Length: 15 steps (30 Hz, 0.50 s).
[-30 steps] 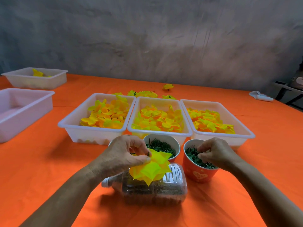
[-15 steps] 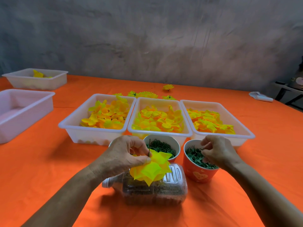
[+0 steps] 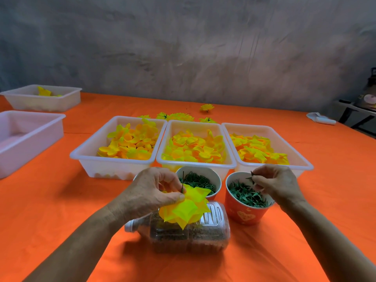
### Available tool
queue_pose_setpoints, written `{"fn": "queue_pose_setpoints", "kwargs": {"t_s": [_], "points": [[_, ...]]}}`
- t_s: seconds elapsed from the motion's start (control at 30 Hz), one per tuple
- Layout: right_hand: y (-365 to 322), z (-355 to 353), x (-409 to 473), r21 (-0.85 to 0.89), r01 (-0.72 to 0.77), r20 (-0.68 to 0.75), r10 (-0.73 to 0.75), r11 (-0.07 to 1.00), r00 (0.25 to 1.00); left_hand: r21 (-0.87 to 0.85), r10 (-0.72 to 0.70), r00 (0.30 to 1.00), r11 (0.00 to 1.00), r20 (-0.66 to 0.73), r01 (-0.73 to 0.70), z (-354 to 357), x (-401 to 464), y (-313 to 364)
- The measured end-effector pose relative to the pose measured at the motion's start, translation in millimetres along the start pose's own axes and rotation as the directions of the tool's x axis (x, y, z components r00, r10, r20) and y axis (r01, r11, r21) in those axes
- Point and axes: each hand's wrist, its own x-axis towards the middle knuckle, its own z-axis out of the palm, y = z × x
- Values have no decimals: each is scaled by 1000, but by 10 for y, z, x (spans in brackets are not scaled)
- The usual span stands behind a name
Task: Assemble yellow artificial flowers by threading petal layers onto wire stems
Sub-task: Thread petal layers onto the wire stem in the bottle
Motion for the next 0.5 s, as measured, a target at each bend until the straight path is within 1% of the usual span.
{"fn": "queue_pose_setpoints", "kwargs": {"t_s": [0.07,0.13,0.23,0.3,0.37,0.43,0.5], "points": [[-14,-4,-3,157,-50,29,46,986,999,-2,0,1000,1000,-2,0,1,-1,-5],[-50,-1,-13,331,-134,73,116,934,991,1,-1,1000,1000,-5,1,2,0,-8],[-121,4,-41,484,-231,134,189,844,973,-10,-9,1000,1000,6,9,3,3,-12],[-191,10,-86,541,-258,175,193,800,966,-33,-20,1000,999,1,20,7,4,-16],[-282,36,-156,573,-252,203,162,780,966,-52,-29,999,998,-15,28,15,4,-24],[-397,101,-257,541,-202,213,99,816,972,-62,-40,999,997,-30,38,22,0,-29],[-526,208,-380,491,-88,187,-6,867,982,-71,-47,998,996,-32,45,23,-4,-29]]}}
